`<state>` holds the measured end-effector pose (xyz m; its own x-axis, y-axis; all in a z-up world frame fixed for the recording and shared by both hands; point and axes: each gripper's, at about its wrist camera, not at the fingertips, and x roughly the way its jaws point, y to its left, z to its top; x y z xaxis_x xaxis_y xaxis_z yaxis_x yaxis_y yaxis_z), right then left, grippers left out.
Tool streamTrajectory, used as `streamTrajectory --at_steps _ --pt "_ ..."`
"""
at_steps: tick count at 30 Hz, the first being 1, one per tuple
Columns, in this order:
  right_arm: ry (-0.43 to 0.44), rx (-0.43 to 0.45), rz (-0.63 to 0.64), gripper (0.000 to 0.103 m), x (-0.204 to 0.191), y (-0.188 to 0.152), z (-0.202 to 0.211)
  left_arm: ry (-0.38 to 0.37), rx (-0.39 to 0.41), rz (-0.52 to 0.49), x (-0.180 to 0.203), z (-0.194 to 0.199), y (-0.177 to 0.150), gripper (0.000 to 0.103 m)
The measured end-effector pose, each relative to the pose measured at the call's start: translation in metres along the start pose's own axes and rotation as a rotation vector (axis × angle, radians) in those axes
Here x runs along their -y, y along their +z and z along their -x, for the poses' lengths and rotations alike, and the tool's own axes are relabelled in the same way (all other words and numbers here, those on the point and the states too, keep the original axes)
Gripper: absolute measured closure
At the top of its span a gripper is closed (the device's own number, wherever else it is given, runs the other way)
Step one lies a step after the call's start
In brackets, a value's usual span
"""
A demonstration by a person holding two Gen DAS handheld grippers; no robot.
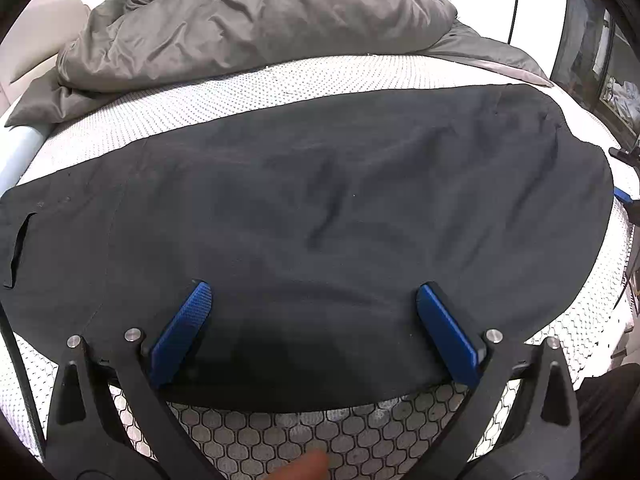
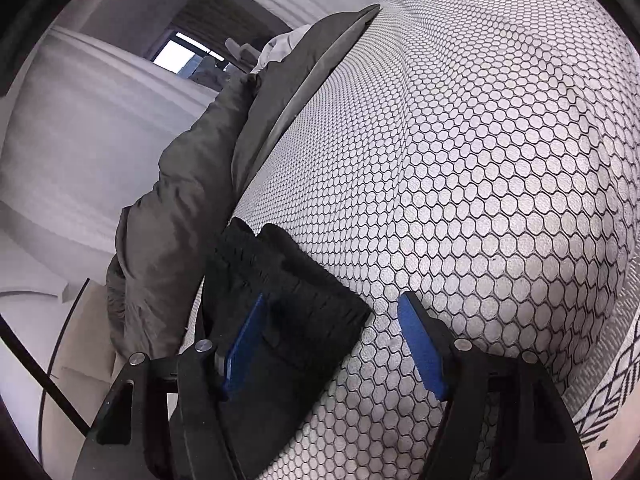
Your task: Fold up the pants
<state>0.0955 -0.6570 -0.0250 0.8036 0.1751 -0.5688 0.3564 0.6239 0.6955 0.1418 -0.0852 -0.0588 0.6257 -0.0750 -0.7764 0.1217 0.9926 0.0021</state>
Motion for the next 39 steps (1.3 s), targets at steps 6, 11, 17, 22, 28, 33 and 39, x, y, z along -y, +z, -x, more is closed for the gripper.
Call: streamTrajectory --at_steps 6,11,17,22,28,33,39 --pt "-0.073 -0.033 0.105 0.036 -0.026 -0.005 -0.024 -0.001 -0.001 -0.002 -0.001 -0.001 0.000 0.001" --pt "-0.070 -0.019 0.212 0.091 -0.048 -0.013 -0.019 -0.001 0.005 -0.005 -0.002 0.000 0.000 0.001" --pt "-0.105 0.044 0.275 0.093 -0.059 -0.023 0.011 0.002 0.005 -0.002 0.001 -0.001 0.000 0.001" --pt "-0.242 -0.017 0.250 0.073 -0.050 -0.025 -0.007 0.010 -0.008 0.002 0.000 0.000 0.002 0.001" --pt "-0.119 0.227 0.378 0.022 -0.104 -0.047 0.034 0.016 0.052 0.084 -0.033 0.032 0.006 0.001" --pt "0.021 0.078 0.383 0.017 -0.119 -0.077 0.016 0.022 0.081 0.334 -0.106 0.051 0.005 0.001" --pt "-0.013 0.028 0.081 0.018 -0.060 -0.057 0.007 0.034 0.026 0.346 -0.117 0.038 0.003 0.001"
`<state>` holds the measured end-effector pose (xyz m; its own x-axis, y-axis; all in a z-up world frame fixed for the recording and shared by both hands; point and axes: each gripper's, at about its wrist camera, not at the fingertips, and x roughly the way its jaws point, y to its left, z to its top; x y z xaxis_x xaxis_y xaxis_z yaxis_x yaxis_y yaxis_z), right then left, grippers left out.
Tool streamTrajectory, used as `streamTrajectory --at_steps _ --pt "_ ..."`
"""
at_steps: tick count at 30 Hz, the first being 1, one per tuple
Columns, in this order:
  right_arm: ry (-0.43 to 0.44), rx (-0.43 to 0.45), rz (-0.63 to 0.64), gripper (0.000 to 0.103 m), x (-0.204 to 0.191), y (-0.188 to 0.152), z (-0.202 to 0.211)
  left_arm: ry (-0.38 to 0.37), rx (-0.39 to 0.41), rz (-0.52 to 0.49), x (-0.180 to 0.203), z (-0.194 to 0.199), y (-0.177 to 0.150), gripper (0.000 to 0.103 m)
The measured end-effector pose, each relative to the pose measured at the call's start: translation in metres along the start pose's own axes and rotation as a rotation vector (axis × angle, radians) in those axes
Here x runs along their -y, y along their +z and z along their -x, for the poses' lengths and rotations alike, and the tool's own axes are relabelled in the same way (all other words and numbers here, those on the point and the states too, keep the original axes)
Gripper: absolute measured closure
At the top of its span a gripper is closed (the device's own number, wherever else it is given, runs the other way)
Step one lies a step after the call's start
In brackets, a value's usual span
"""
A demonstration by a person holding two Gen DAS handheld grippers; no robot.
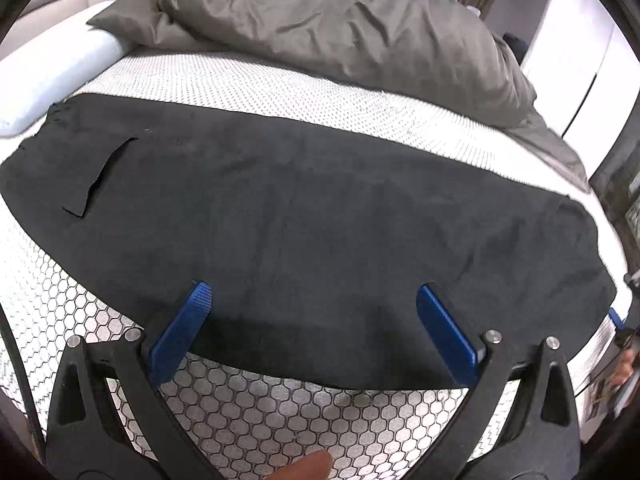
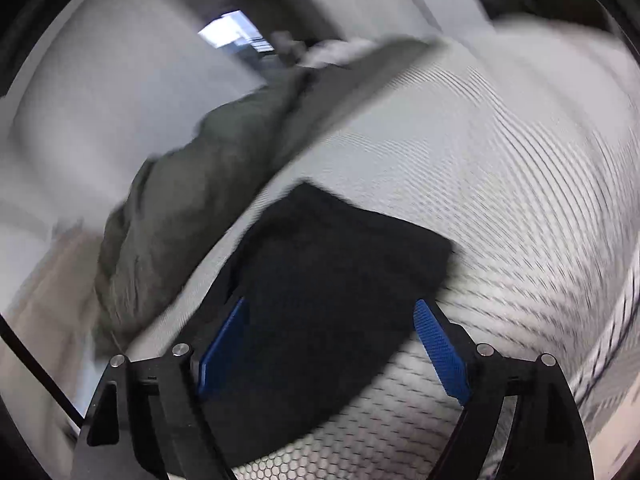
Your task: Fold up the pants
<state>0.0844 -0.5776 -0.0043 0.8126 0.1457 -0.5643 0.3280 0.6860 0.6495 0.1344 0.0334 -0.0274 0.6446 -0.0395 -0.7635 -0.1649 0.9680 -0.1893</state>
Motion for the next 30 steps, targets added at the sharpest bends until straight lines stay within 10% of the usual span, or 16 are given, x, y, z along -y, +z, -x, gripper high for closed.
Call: streamTrajectory --at_steps 12,16,18,30 --pt "-0.018 -0.055 0.048 0.025 0.011 0.032 -0.035 -0.022 0.011 -0.230 0.076 -0.003 -0.019 0.001" --pt "-0.105 -0.074 0.194 0.075 -0.008 0.029 -0.056 -0.027 -0.010 -0.299 0.098 -0.010 -0.026 0.001" --pt "-0.122 -0.039 0.251 0.081 -0.017 0.022 -0.051 0.015 -0.062 -0.332 0.104 -0.023 -0.031 0.001" --pt "0.052 0.047 0.571 0.089 -0.168 -0.019 0.007 -0.097 -0.057 -0.115 0.049 -0.006 -0.013 0.000"
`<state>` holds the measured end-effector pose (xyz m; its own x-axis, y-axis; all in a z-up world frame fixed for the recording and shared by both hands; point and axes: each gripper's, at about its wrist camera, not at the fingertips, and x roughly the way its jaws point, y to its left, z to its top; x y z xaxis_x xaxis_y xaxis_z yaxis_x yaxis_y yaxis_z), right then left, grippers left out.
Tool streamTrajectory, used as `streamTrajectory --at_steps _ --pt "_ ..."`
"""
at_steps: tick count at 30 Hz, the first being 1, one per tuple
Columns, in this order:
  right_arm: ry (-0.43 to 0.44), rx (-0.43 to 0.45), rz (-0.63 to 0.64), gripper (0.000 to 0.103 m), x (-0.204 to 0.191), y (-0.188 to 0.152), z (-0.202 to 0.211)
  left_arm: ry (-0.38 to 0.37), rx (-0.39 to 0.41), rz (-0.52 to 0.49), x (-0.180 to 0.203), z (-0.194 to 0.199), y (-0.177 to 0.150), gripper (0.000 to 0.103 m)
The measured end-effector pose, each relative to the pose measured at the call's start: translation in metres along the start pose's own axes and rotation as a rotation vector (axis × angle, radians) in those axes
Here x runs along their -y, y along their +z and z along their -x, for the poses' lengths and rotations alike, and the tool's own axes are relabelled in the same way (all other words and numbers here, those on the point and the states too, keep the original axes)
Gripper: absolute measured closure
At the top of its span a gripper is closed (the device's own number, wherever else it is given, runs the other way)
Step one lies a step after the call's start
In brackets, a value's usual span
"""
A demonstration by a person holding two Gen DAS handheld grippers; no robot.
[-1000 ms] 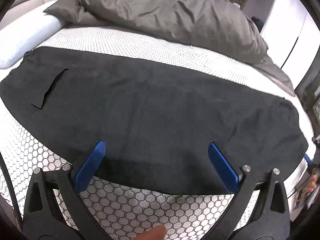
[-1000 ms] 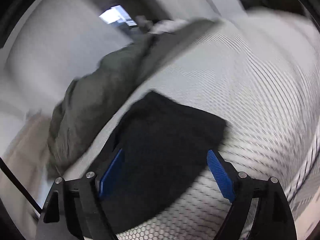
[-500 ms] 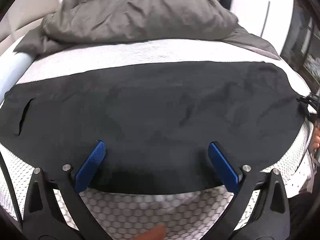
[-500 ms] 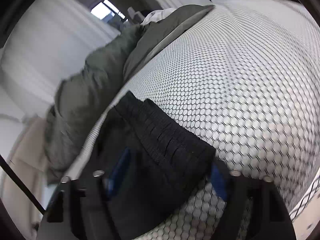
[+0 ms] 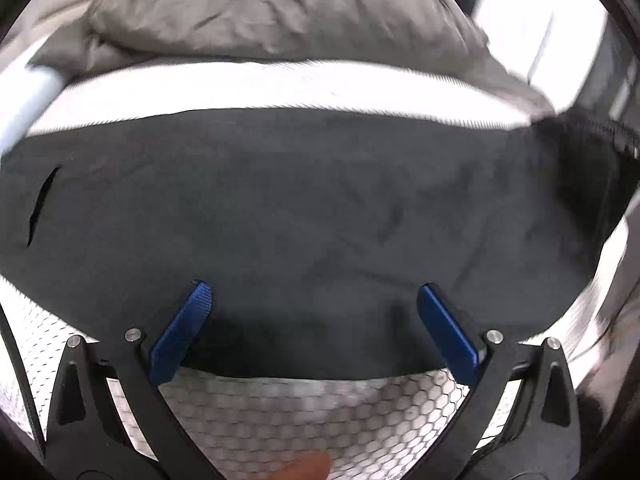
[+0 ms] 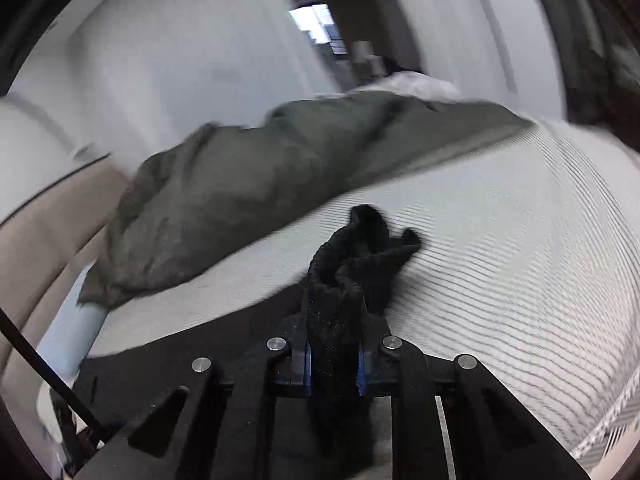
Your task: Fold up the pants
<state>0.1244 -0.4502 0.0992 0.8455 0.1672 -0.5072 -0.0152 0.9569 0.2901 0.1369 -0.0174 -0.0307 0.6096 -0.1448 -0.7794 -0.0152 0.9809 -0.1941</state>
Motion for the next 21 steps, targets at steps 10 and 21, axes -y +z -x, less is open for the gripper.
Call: streamTrajectory --at_steps 10,21 --pt "0.397 -0.221 0.491 0.087 -0.242 -0.075 -0.052 -0.036 0.081 0.263 -0.102 0.028 0.009 0.001" --pt "0.473 -0.333 0.473 0.032 -0.199 -0.116 -0.048 -0.159 0.046 0.246 -0.088 0.021 0.009 0.001"
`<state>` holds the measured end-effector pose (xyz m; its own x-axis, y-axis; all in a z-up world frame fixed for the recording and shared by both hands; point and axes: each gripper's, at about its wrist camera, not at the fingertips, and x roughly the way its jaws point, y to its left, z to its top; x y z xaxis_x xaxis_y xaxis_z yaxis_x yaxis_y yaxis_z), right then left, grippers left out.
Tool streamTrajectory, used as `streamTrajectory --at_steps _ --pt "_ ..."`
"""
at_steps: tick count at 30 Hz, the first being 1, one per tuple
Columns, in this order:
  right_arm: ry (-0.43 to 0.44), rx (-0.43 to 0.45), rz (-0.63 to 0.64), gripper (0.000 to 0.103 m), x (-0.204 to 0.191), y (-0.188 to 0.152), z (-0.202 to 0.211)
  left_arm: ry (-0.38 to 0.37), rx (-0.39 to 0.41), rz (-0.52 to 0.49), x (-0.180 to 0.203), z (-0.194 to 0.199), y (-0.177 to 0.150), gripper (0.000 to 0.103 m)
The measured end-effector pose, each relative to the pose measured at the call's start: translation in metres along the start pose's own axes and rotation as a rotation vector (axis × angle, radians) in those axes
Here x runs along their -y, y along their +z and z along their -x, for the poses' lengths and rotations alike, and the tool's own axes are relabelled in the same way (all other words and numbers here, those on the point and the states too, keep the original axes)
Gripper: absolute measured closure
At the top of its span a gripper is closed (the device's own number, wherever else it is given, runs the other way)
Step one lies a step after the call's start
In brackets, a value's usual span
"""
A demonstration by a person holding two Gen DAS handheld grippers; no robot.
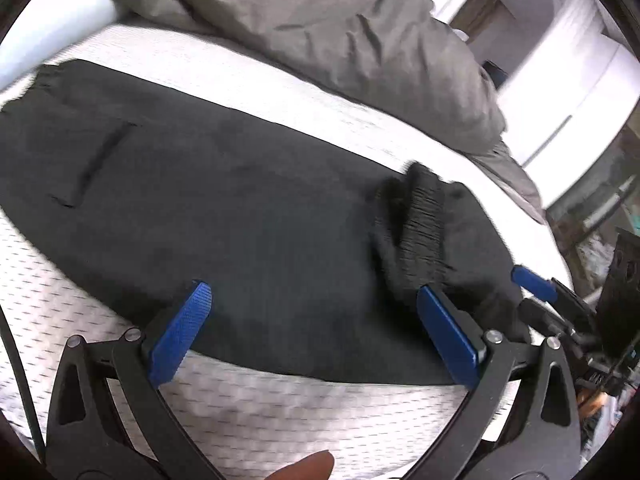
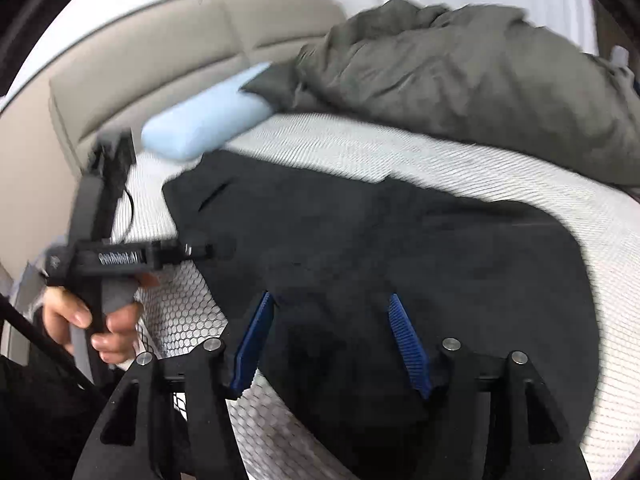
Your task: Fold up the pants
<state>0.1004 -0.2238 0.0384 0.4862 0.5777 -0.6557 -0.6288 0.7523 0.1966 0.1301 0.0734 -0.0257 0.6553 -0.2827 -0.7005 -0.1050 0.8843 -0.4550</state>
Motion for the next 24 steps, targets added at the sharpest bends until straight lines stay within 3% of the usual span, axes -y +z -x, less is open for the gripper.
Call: streamTrajectory --at_steps 2,6,9,12,14,18,20,24 --pt "0.018 0.044 -0.031 0.023 0.012 -0.003 0.017 -0.041 -0.013 -0.007 0.015 -0.004 -0.001 0.001" --pt "-0.019 0.060 -0.109 0.023 0.051 -0.017 0.030 -0.053 0.019 -0.046 0.040 -0.003 0.002 0.001" --pt "-0.074 0.023 -0.180 0.023 0.079 -0.025 0.025 -0.068 -0.099 -0.101 0.057 -0.029 -0.001 0.001" --pt "-0.097 0.013 -0.241 0.023 0.098 -0.034 0.030 -0.157 -0.191 -0.029 0.053 -0.044 -0.006 0.001" --pt "-0.107 0.007 -0.252 0.023 0.106 -0.038 0.031 -0.214 -0.207 0.009 0.047 -0.042 -0.007 0.002" --pt "-0.129 -0.004 -0.279 0.023 0.116 -0.041 0.025 -0.347 -0.236 0.098 0.033 -0.033 -0.006 0.018" --pt "-0.139 -0.015 -0.290 0.023 0.119 -0.042 0.022 -0.404 -0.235 0.099 0.033 -0.029 -0.005 0.021" --pt "-0.139 -0.016 -0.285 0.023 0.117 -0.038 0.018 -0.398 -0.247 0.062 0.043 -0.034 -0.003 0.023"
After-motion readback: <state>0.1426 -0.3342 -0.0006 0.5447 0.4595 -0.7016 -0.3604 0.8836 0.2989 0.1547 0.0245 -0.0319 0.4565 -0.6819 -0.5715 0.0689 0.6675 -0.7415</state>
